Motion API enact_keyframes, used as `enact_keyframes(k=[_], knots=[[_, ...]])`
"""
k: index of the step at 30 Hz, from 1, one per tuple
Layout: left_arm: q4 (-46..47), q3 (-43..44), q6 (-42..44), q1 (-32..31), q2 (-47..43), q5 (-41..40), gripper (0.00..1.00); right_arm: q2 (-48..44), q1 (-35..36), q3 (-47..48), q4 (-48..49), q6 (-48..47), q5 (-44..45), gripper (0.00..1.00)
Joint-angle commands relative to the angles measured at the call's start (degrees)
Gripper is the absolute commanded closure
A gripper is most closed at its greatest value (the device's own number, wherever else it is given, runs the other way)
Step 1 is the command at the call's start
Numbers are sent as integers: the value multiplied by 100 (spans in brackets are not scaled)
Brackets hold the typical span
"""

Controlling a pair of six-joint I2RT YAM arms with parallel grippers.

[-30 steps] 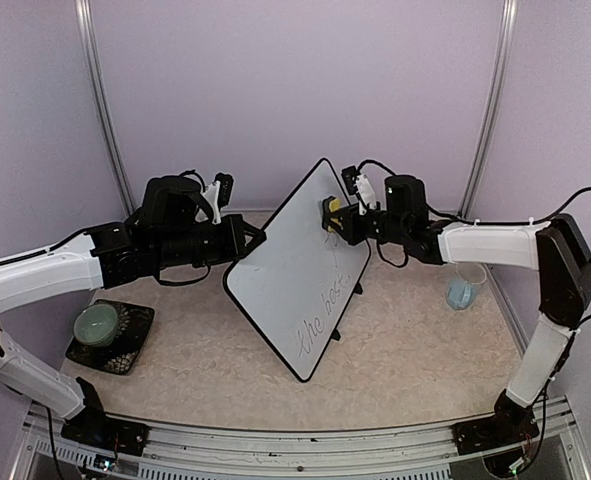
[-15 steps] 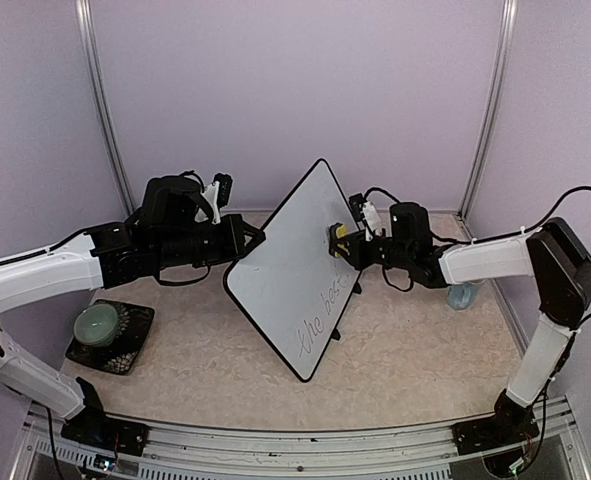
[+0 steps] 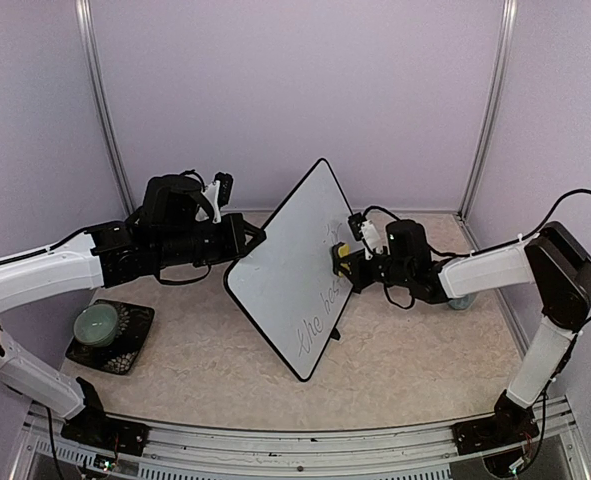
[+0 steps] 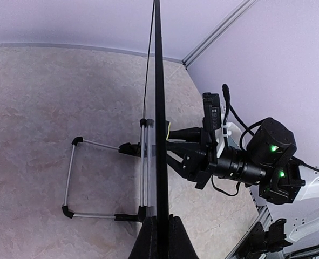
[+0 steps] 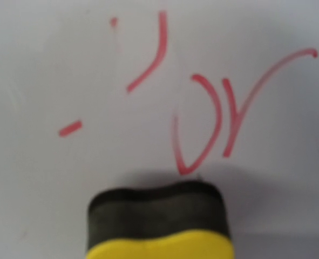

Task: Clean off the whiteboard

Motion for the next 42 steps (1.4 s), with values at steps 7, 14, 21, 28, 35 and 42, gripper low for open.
enact_keyframes(k=[7,14,21,28,35,42], knots=[[-82,116,62,-157,-8,570,100,136,189,1328,-719,-270,158,100],[-76,76,66,-157,-42,557,100,175,189,2145,-1138,-355,271,100],[-44,16,77,-148,-99,541,100,250,214,1865,-1172,-321,379,100],[-4,-42,79,-133,-95,583,100,186,552,1022,-916,-360,646,100],[62,-78,43,-139,-86,601,100,136,671,823,-873,-368,924,100],[58,-77,33,-148,-95,585,100,160,668,1761,-1238,-490,855,100]])
